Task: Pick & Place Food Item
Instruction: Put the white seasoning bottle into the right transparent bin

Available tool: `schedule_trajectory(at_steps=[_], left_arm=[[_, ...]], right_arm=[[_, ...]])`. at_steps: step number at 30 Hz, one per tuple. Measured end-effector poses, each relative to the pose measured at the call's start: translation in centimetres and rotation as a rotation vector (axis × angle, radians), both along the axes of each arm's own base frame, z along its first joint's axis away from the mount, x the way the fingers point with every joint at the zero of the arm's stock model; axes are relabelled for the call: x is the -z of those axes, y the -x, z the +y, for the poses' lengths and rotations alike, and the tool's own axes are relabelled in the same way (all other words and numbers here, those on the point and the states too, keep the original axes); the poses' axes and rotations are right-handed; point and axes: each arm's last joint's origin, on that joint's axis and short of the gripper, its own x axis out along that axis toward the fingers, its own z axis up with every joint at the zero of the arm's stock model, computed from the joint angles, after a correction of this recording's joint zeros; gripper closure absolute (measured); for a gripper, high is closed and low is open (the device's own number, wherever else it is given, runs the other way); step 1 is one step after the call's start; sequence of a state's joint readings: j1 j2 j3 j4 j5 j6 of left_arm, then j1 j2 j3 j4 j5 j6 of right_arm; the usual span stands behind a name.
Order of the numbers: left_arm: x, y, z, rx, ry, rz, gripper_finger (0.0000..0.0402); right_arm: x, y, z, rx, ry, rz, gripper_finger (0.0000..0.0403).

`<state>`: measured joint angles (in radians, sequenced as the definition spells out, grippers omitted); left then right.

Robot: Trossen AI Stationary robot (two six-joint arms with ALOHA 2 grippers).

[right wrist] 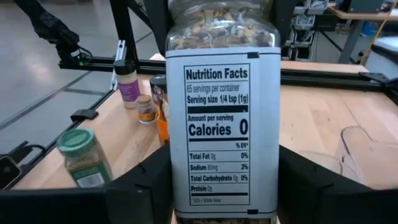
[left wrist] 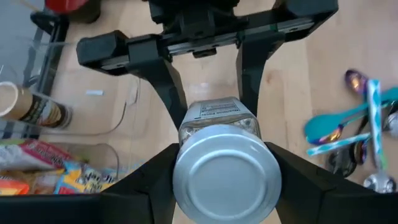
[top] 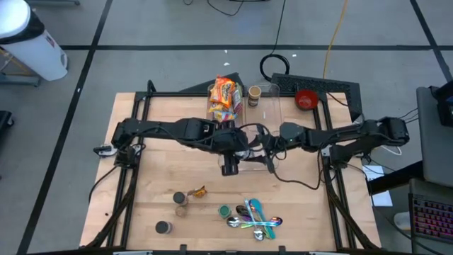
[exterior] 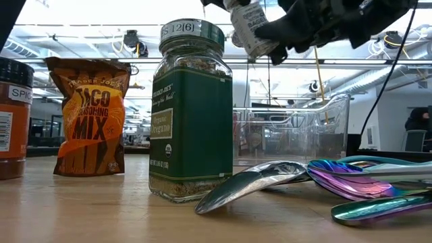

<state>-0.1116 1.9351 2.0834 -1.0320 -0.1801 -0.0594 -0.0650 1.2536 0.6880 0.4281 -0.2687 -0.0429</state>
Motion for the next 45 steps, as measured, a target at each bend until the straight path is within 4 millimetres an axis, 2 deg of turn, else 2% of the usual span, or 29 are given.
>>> schedule_trajectory(at_steps=[2, 6, 8, 12, 15, 19, 22, 25, 29, 32, 36, 42, 45], left_arm=[[-0.4, -0.3, 0.0, 0.019, 0.004, -0.049, 0.0155], [-0.9, -0.3, -0.2, 0.077, -0.045, -0.104, 0.0037], [-0.6, -0.7, -0.2, 0.107, -0.066, -0.133, 0.0017], [0.1, -0.9, 1.0, 0.112, -0.059, -0.241, 0.0055], [0.7, -0.5, 2.5, 0.131, -0.040, -0.416, 0.0085], [4.0, 0.6, 5.4, 0.125, 0.033, -0.641, 0.0112], [6.5, 1.5, 7.3, 0.073, 0.104, -0.894, 0.0124], [8.9, 1.8, 8.0, 0.036, 0.184, -1.089, 0.0130], [12.1, 0.6, 7.9, 0.009, 0.258, -1.099, 0.0131], [12.5, -0.6, 7.5, 0.016, 0.282, -1.098, 0.0131], [13.7, -2.6, 6.7, 0.046, 0.257, -1.070, 0.0131], [13.4, -4.4, 5.9, 0.099, 0.127, -1.064, 0.0130], [13.3, -5.2, 5.8, 0.102, 0.121, -1.072, 0.0131]], right_arm=[[-0.6, 0.8, -0.2, 0.011, 0.002, 0.020, 0.0217], [-1.1, 3.3, -0.6, 0.048, 0.004, 0.092, 0.0217], [-1.3, 4.8, -0.7, 0.072, 0.004, 0.066, 0.0217], [-0.4, 7.8, -0.8, 0.174, -0.010, 0.038, 0.0217], [-0.2, 9.4, -0.7, 0.221, -0.022, -0.011, 0.0217], [-0.2, 10.6, -0.6, 0.227, -0.032, -0.070, 0.0217], [-0.2, 10.9, -0.5, 0.227, -0.045, -0.138, 0.0217], [-0.1, 10.9, -0.5, 0.224, -0.047, -0.243, 0.0217], [0.6, 10.9, -0.6, 0.230, -0.049, -0.322, 0.0217], [0.5, 10.6, -0.8, 0.258, -0.048, -0.355, 0.0217], [1.2, 10.1, -1.0, 0.263, -0.070, -0.312, 0.0217], [1.4, 9.5, -1.0, 0.259, -0.114, -0.315, 0.0217], [1.4, 9.4, -1.0, 0.253, -0.121, -0.319, 0.0217]])
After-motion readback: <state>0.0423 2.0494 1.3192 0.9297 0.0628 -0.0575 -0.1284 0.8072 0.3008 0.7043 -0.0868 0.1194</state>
